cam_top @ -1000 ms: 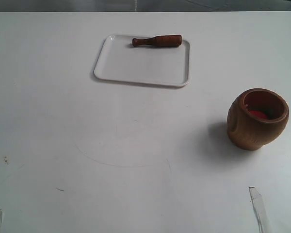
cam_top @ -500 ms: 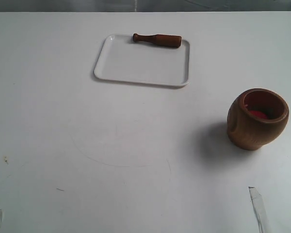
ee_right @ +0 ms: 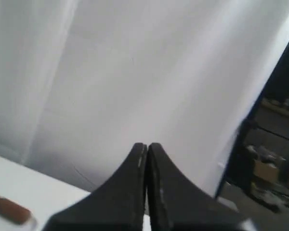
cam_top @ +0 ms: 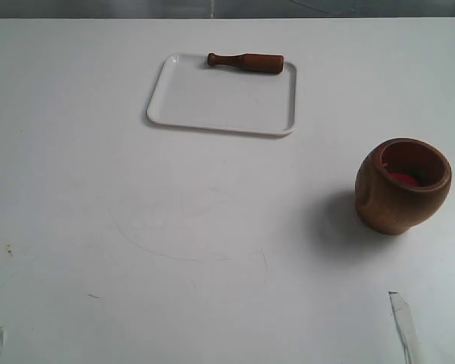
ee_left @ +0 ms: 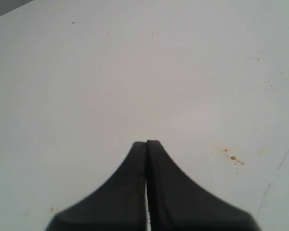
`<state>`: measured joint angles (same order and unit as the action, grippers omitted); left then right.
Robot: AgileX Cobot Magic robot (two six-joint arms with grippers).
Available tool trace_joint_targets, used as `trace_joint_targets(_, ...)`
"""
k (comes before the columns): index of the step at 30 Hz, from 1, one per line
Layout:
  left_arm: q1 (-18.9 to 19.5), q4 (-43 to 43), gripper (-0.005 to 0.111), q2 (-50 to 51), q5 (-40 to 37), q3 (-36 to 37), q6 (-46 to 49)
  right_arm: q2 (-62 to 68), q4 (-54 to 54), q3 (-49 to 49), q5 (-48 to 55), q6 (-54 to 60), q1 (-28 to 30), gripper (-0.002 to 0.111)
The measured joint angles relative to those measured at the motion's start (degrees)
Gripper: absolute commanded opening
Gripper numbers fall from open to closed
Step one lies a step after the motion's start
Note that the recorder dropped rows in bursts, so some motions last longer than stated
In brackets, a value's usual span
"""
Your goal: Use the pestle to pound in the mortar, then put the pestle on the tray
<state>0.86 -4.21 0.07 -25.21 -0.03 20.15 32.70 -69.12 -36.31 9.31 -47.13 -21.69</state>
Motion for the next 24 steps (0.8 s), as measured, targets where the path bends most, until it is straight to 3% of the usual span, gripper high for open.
trace_joint_targets(6, 0.0, 0.0, 0.0, 0.0, 0.0, 0.0, 0.0, -17.1, 9.3, 7.8, -3.5, -3.6, 0.0, 0.0)
trace_joint_targets(12, 0.0, 0.0, 0.0, 0.0, 0.0, 0.0, 0.0, -31.0, 25.2, 14.5, -6.8, -4.0, 0.0, 0.0)
trace_joint_targets(17, 0.0, 0.0, 0.0, 0.0, 0.0, 0.0, 0.0, -32.5, 32.3, 19.9, -11.4, -6.8, -0.6, 0.0)
trace_joint_targets(24, 0.0, 0.0, 0.0, 0.0, 0.0, 0.0, 0.0, -32.5, 33.7, 30.1, -13.9, -12.8, -6.6, 0.0)
